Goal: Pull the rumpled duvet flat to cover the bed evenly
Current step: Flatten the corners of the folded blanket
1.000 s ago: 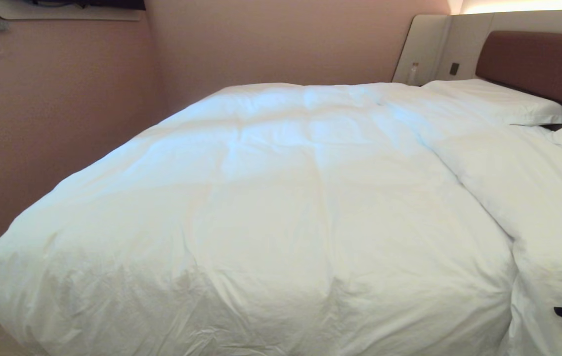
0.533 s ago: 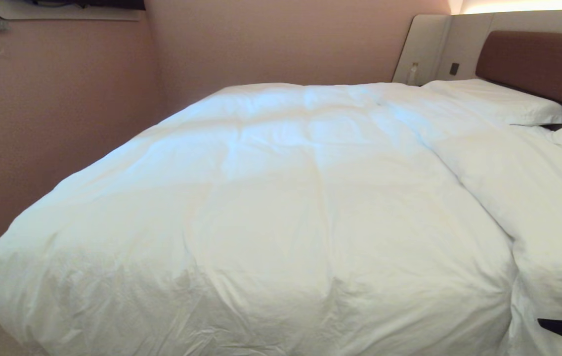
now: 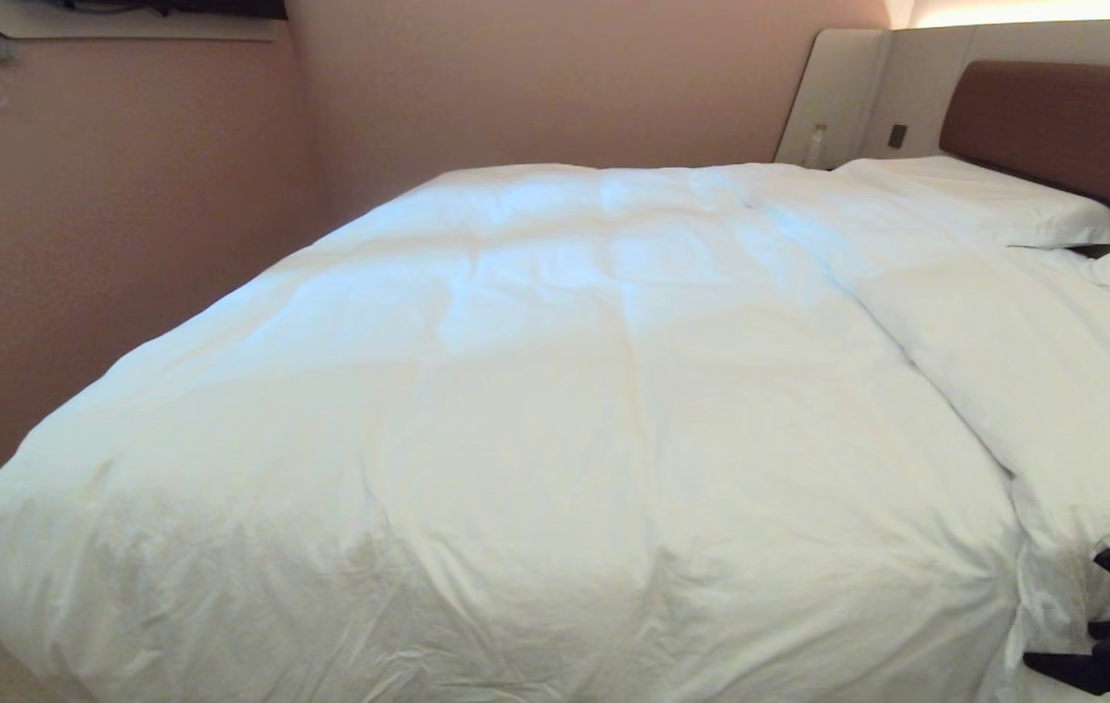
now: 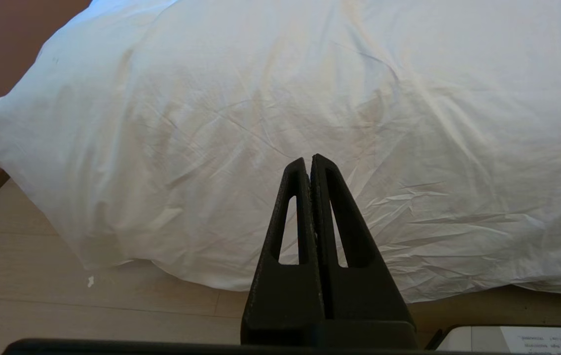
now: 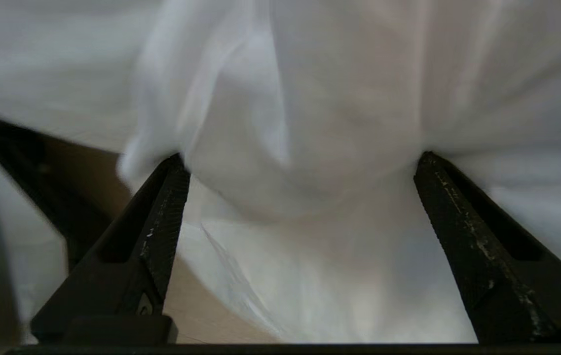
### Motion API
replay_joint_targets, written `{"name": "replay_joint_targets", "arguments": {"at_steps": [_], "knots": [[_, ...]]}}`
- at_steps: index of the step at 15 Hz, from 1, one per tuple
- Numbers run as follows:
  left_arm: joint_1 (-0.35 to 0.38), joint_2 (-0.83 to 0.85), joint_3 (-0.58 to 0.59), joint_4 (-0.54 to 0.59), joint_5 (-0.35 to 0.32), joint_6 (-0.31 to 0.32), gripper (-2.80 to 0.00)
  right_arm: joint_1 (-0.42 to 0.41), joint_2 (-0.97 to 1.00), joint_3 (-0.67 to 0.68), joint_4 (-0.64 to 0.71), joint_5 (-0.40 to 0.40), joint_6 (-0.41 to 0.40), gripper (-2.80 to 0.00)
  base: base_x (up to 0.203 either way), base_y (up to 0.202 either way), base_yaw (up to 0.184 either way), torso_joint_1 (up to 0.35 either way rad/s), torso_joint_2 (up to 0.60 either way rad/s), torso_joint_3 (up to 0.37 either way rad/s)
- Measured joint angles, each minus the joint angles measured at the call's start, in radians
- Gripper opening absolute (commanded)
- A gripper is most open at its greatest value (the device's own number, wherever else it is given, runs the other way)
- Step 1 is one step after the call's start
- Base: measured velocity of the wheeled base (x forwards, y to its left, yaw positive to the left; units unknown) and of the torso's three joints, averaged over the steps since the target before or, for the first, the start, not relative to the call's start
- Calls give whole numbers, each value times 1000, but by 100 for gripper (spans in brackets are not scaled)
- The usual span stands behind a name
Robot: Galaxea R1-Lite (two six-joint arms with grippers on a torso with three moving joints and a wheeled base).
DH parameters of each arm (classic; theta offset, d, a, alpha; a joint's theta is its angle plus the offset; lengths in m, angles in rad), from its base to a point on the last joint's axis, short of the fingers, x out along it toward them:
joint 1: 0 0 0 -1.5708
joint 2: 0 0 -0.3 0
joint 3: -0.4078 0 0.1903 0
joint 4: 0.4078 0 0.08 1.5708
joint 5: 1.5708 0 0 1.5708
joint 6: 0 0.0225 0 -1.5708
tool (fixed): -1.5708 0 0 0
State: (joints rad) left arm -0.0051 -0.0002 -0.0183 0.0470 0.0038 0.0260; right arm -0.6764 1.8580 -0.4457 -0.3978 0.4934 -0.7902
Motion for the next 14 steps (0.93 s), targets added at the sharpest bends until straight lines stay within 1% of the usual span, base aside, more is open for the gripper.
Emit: {"name": "replay_joint_targets", "arguments": {"at_steps": [1,2,5,8,10,14], "knots": [[0,0,0,0,0,0,-280,3,32,3,-43,-10,8,0,0,0,0,0,0,0],[0,0,0,0,0,0,-280,8,60,4,-86,-19,19,-280,0,0,0,0,0,0],[0,0,0,0,0,0,-280,17,113,5,-193,-40,41,-280,0,0,0,0,0,0],[0,0,0,0,0,0,-280,19,131,5,-263,-42,46,-280,0,0,0,0,0,0],[0,0,0,0,0,0,-280,20,134,4,-288,-40,47,-280,0,0,0,0,0,0],[0,0,0,0,0,0,-280,16,120,14,-297,-41,49,-280,0,0,0,0,0,0]]}}
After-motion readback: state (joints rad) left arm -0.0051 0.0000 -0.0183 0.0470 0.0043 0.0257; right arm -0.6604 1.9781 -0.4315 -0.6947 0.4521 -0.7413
